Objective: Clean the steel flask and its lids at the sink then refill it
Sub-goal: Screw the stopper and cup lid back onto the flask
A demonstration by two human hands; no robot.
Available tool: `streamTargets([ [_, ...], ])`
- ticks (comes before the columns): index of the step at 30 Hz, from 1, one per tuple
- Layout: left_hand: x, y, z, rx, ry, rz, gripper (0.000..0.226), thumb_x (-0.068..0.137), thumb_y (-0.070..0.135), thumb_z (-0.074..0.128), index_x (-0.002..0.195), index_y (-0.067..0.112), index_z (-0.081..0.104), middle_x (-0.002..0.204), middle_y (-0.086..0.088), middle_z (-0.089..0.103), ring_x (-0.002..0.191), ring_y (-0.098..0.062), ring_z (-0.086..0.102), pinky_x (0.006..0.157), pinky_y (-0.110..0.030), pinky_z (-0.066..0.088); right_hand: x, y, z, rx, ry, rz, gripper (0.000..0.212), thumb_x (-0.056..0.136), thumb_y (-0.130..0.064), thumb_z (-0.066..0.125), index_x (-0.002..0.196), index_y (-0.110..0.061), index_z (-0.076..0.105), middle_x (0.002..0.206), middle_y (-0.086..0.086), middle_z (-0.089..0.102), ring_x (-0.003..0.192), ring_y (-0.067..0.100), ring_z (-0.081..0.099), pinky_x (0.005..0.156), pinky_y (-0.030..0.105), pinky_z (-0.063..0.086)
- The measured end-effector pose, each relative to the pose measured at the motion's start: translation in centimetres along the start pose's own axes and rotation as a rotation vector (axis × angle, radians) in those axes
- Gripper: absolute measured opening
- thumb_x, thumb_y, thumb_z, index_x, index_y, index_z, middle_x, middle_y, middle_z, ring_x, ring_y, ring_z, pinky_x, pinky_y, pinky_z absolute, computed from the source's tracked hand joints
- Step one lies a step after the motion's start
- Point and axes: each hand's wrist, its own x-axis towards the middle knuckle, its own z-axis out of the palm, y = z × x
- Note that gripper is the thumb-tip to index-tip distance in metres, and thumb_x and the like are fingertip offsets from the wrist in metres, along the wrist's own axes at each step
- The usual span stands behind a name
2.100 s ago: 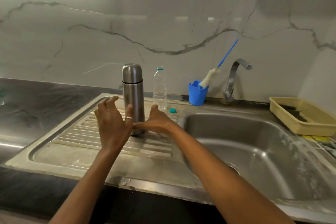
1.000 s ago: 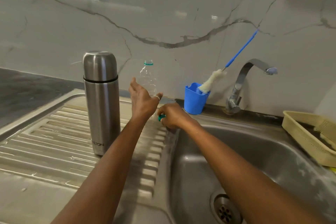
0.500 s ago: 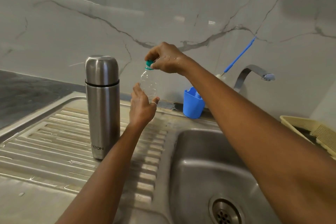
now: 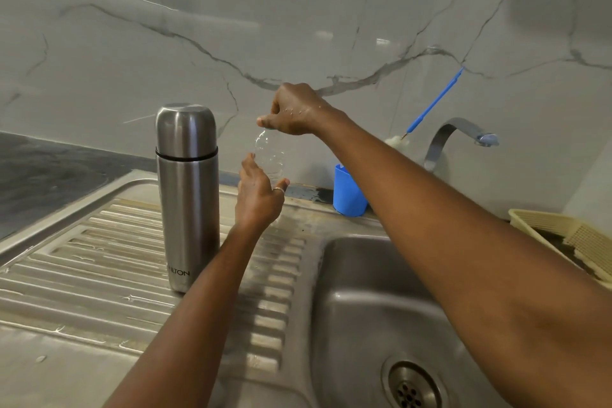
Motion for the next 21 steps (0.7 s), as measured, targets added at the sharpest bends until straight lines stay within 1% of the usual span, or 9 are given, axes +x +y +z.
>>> streamTargets([
  [2,0.1,0.1,0.0,0.002,-0.009,0.0,0.083,0.096,0.02,0.07,0.155,0.017,0.013,0.159,-0.014,0.031,0.145,-0.034,0.038,0.116,-0.048,0.038,-0.1,0.0,0.6,0.005,0.03,0.013,0.044,0.096,-0.047,0.065,0.078,-0.007,0.067,0.076,0.004,0.065,0.077,0.021,0.064,0.067,0.033,0.047],
  [6,-0.1,0.1,-0.1,0.033,-0.012,0.007,0.08,0.096,0.02,0.07,0.153,0.018,0.015,0.155,-0.014,0.036,0.14,-0.034,0.043,0.114,-0.049,0.041,-0.5,0.4,0.1,0.157,-0.048,-0.053,0.029,0.102,-0.028,0.058,0.11,-0.007,0.075,0.104,0.003,0.071,0.093,0.018,0.065,0.074,0.028,0.047],
  [9,-0.1,0.0,-0.2,0.028,-0.016,0.013,0.08,0.096,0.021,0.071,0.153,0.019,0.014,0.154,-0.013,0.038,0.138,-0.034,0.045,0.113,-0.051,0.042,-1.0,0.7,-0.7,0.239,-0.118,-0.076,0.024,0.101,-0.019,0.058,0.115,-0.01,0.076,0.099,-0.002,0.068,0.089,0.011,0.06,0.072,0.025,0.046],
  [11,-0.1,0.0,-0.2,0.029,-0.022,0.014,0.081,0.096,0.021,0.07,0.153,0.019,0.014,0.155,-0.013,0.037,0.139,-0.034,0.044,0.114,-0.05,0.041,-0.8,0.5,-0.8,0.187,-0.108,-0.073,0.023,0.1,-0.022,0.061,0.114,-0.012,0.076,0.101,0.0,0.069,0.09,0.012,0.061,0.072,0.024,0.046],
  [12,-0.1,0.0,-0.2,0.029,-0.022,0.014,0.081,0.096,0.021,0.07,0.154,0.019,0.014,0.155,-0.013,0.036,0.14,-0.034,0.043,0.114,-0.049,0.04,-0.6,0.2,-0.6,0.125,-0.079,-0.067,0.023,0.099,-0.025,0.062,0.109,-0.011,0.077,0.1,0.002,0.071,0.091,0.014,0.063,0.072,0.025,0.046],
  [14,-0.1,0.0,-0.2,0.023,-0.015,0.012,0.081,0.096,0.021,0.07,0.154,0.017,0.013,0.155,-0.015,0.037,0.14,-0.034,0.043,0.114,-0.048,0.039,-0.3,-0.3,0.1,0.007,0.0,-0.038,0.033,0.099,-0.035,0.064,0.083,-0.006,0.073,0.081,0.004,0.067,0.077,0.017,0.063,0.068,0.028,0.043],
  [16,-0.2,0.0,-0.3,0.021,-0.006,0.012,0.081,0.097,0.021,0.069,0.155,0.015,0.013,0.155,-0.016,0.037,0.141,-0.034,0.042,0.114,-0.047,0.039,-0.1,-0.6,1.3,-0.069,0.101,0.006,0.05,0.098,-0.044,0.063,0.063,-0.011,0.052,0.065,0.0,0.051,0.063,0.015,0.052,0.065,0.03,0.038],
  [18,-0.4,0.1,-0.3,0.034,-0.003,0.021,0.081,0.097,0.021,0.069,0.155,0.014,0.014,0.154,-0.017,0.038,0.14,-0.034,0.043,0.113,-0.047,0.04,-0.3,-0.6,2.2,-0.119,0.219,0.028,0.052,0.097,-0.047,0.061,0.06,-0.016,0.043,0.063,-0.002,0.044,0.067,0.017,0.052,0.064,0.03,0.038],
  [21,-0.7,0.2,-0.2,0.051,0.001,0.039,0.08,0.097,0.019,0.069,0.155,0.014,0.015,0.152,-0.016,0.04,0.137,-0.031,0.046,0.11,-0.044,0.041,-0.6,-0.5,2.8,-0.167,0.324,0.054,0.044,0.091,-0.039,0.059,0.058,-0.017,0.04,0.062,-0.002,0.042,0.072,0.022,0.056,0.062,0.03,0.038],
])
